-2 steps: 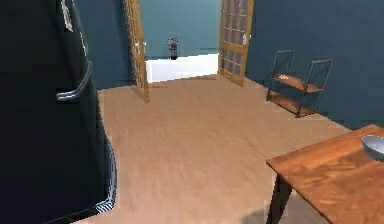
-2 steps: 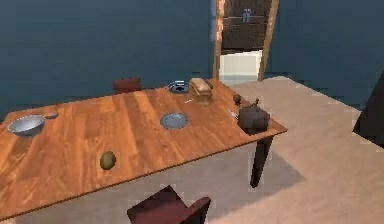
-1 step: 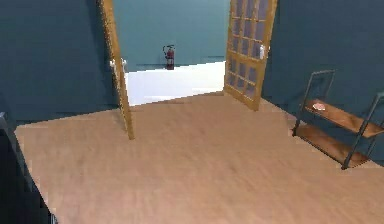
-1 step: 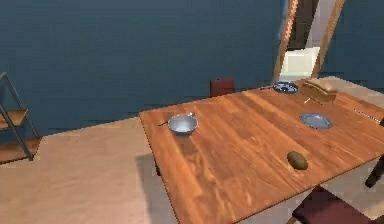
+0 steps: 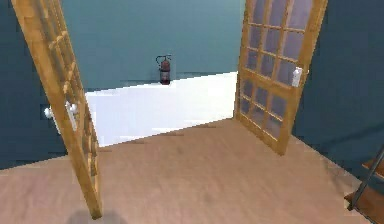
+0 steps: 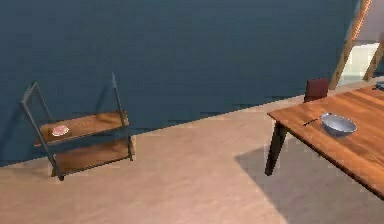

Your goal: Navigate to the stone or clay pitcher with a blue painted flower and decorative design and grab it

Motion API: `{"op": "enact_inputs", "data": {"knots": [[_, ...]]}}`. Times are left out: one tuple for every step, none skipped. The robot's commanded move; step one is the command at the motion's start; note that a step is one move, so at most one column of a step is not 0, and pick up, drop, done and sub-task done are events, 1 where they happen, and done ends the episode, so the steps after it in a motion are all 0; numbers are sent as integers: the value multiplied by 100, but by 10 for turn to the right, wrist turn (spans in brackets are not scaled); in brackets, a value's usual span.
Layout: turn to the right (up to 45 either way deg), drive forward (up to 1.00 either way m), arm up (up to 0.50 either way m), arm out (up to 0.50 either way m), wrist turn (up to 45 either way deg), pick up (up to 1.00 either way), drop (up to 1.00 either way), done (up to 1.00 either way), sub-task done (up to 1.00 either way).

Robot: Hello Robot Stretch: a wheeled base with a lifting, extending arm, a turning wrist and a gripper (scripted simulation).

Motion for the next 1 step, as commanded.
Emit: {"op": "enact_inputs", "data": {"knots": [[0, 100, 0, 0, 0, 0, 0, 0, 0]]}}
